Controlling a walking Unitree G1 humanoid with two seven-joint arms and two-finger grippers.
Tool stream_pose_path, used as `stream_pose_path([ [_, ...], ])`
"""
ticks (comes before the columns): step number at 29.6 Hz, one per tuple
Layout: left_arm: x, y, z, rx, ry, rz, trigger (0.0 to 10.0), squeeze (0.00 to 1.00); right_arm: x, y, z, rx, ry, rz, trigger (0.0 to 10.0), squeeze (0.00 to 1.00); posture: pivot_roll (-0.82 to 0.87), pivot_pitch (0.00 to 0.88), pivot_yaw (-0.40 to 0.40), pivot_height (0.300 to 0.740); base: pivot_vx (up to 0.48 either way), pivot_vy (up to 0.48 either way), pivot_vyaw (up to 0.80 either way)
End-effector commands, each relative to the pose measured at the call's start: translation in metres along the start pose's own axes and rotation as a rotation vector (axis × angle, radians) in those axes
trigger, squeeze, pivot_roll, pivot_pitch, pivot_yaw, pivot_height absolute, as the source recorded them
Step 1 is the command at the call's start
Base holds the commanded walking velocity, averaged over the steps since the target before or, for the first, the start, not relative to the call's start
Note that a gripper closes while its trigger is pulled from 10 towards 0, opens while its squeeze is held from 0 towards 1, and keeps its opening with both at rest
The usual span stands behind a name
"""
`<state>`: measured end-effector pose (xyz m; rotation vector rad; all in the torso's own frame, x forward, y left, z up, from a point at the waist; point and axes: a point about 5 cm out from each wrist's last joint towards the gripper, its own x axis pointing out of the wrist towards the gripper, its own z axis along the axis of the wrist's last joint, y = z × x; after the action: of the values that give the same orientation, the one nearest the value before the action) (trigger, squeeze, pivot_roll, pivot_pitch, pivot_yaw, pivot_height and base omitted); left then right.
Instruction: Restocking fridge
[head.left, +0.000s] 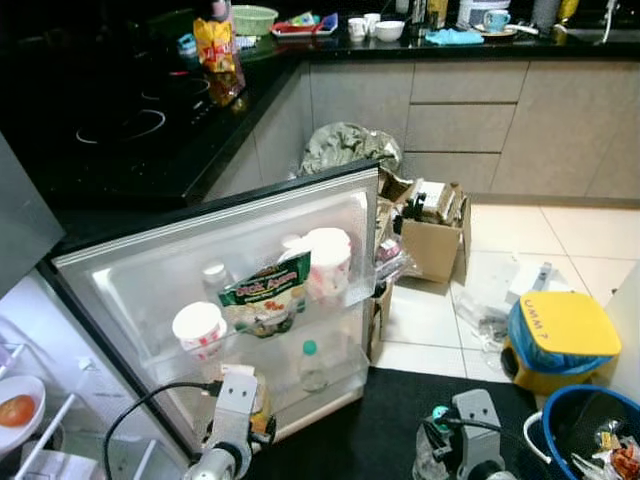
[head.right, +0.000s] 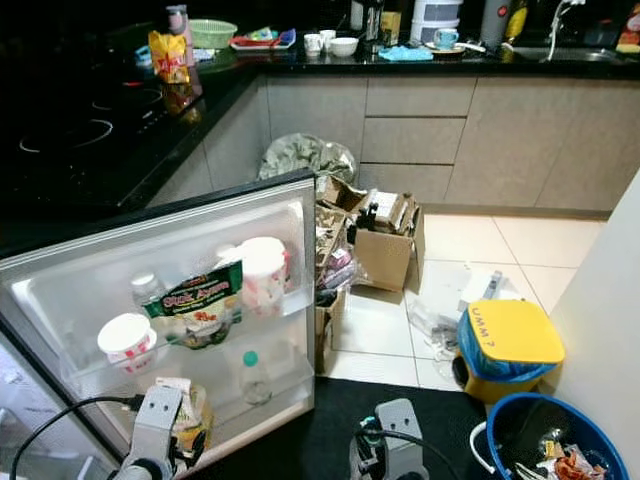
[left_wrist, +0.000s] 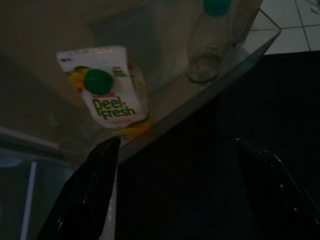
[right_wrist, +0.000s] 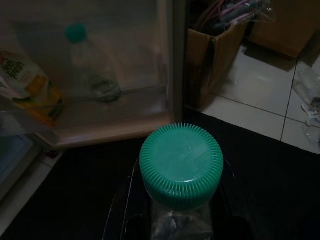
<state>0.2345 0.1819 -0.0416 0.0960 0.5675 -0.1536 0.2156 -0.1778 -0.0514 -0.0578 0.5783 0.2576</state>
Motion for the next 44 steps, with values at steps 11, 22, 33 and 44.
stream_pose_path([
  [11, -0.0006, 0.0016, -0.0031, -0.011, 0.021, 0.013, 10.0, 0.0, 0.0004, -0.0005, 0.0043, -0.014, -0.029, -0.001, 10.0, 0.0, -0.06, 0.022, 0.01, 0.74, 0.0, 0.0, 0.0],
  [22, 0.0003, -0.0021, -0.0013, 0.021, 0.01, -0.011, 10.0, 0.0, 0.0002, -0.0009, 0.0042, -0.014, -0.03, -0.002, 10.0, 0.0, -0.06, 0.023, 0.01, 0.74, 0.0, -0.131, 0.0],
  [33, 0.0003, -0.0003, -0.0012, -0.014, 0.009, 0.008, 10.0, 0.0, -0.0001, -0.0017, 0.0043, -0.014, -0.032, -0.005, 10.0, 0.0, -0.06, 0.025, 0.011, 0.74, 0.0, -0.349, 0.0],
  [44, -0.0002, 0.0008, -0.0017, -0.008, 0.009, 0.013, 10.0, 0.0, 0.0, -0.0017, 0.0045, -0.012, -0.032, -0.005, 10.0, 0.0, -0.06, 0.028, 0.011, 0.74, 0.0, 0.0, 0.0],
])
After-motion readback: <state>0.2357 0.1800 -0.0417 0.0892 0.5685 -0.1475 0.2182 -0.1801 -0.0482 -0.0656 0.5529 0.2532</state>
